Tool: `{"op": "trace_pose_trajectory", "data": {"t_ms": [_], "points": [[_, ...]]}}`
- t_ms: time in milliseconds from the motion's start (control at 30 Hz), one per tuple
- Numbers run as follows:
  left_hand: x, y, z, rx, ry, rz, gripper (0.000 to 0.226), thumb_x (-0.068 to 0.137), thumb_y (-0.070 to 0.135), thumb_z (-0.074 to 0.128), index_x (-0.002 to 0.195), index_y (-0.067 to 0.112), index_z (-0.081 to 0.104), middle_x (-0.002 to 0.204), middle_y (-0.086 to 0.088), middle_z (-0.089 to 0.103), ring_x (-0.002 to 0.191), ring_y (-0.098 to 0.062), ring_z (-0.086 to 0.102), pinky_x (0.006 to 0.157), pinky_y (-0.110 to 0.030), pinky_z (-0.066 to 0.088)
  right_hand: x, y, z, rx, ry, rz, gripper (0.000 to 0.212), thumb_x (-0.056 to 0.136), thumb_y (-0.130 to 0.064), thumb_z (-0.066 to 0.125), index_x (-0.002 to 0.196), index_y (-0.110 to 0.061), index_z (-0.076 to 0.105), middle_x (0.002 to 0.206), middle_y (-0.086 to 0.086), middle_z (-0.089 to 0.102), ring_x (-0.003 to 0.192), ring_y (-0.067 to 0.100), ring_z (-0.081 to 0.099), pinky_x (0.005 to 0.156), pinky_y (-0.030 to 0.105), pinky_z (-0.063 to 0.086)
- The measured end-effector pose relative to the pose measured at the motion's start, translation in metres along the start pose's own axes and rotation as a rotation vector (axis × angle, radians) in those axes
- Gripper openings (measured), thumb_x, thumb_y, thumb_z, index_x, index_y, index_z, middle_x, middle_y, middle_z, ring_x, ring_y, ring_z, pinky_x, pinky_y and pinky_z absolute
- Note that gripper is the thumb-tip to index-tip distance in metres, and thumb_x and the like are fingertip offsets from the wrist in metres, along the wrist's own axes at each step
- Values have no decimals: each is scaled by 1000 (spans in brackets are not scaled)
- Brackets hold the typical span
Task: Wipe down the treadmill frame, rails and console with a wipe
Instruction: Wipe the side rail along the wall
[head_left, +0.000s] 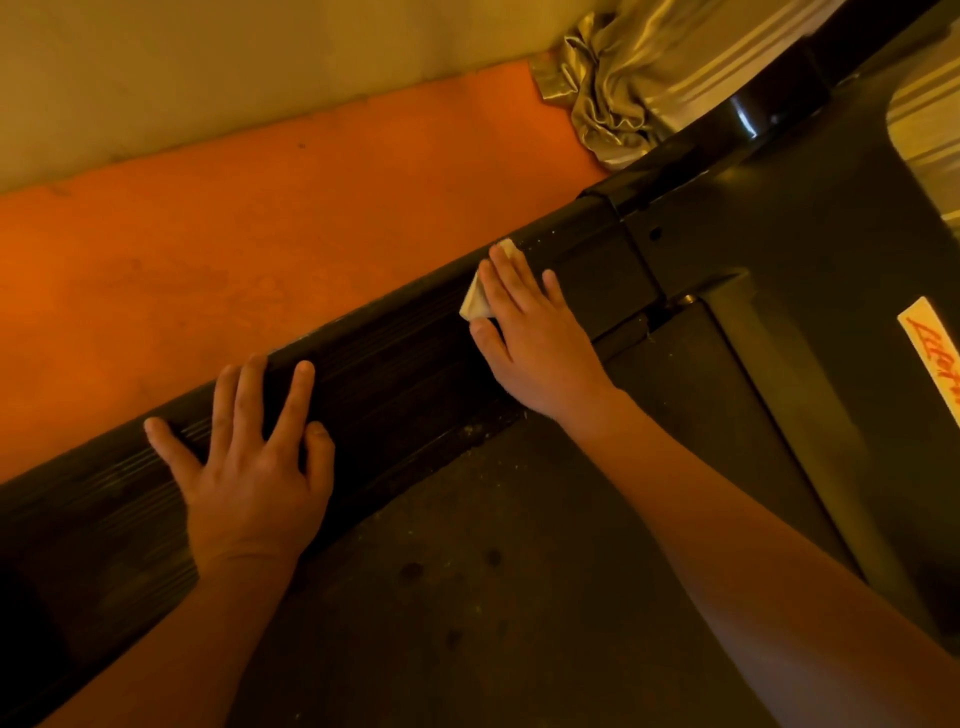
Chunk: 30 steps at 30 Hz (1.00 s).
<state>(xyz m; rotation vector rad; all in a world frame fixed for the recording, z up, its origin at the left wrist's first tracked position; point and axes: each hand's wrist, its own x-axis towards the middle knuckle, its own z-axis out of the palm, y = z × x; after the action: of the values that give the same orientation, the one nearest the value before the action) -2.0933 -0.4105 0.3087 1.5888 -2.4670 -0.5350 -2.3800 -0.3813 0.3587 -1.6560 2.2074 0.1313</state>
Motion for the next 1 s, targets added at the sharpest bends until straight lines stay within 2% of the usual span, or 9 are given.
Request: {"op": "trace_pose_trajectory", "data": {"t_ms": [100,233,367,533,667,800,900,1000], "points": [[1,-1,-1,8,-2,5,57,102,39,35,158,28,32,165,-13,23,155,-29,14,114,-75,-1,-42,10,13,19,-15,-47,64,111,-50,20,164,-20,2,171,-5,-11,156,9,-16,125,35,-14],[1,-2,-1,8,-11,-6,58,101,39,35,158,28,32,165,-13,23,155,-29,14,114,-75,-1,-70,13,22,31,-27,-1,62,110,-48,22,163,-23,4,170,-9,-9,155,5,-17,125,34,-13],[0,-1,-2,-4,-18,-11,58,102,40,34,158,29,31,165,-12,22,155,-29,13,115,-75,-2,-37,-2,12,69,-16,32,62,111,-46,22,164,-18,7,172,-3,-6,156,12,-14,123,34,-17],[0,2,-1,11,-19,-20,57,102,41,33,158,29,31,165,-11,22,155,-28,13,115,-74,-2,8,-8,-4,18,-8,26,63,111,-47,18,165,-16,6,172,0,-6,157,16,-11,123,39,-15],[-1,1,1,10,-16,-17,58,101,40,35,158,30,31,165,-11,23,155,-28,13,115,-74,-2,-37,9,9,20,-13,-39,63,111,-50,18,164,-21,4,171,-5,-10,156,10,-15,124,36,-15],[0,0,1,11,-17,-13,58,101,40,35,158,30,31,165,-12,23,155,-28,13,115,-73,-3,-72,24,17,-1,-36,-8,62,110,-49,20,164,-23,7,171,-8,-8,155,5,-15,126,37,-11],[0,0,0,8,-12,-7,57,102,40,34,158,28,32,165,-13,24,155,-28,14,115,-74,-3,-45,15,8,10,-42,18,64,110,-49,21,164,-19,4,171,-5,-9,156,10,-16,124,35,-16],[-1,1,-1,-2,-7,-12,57,102,40,33,157,28,33,165,-13,24,155,-29,15,115,-74,-2,-3,2,-3,8,-24,20,64,111,-47,20,164,-16,6,172,0,-6,157,16,-12,123,36,-15]]}}
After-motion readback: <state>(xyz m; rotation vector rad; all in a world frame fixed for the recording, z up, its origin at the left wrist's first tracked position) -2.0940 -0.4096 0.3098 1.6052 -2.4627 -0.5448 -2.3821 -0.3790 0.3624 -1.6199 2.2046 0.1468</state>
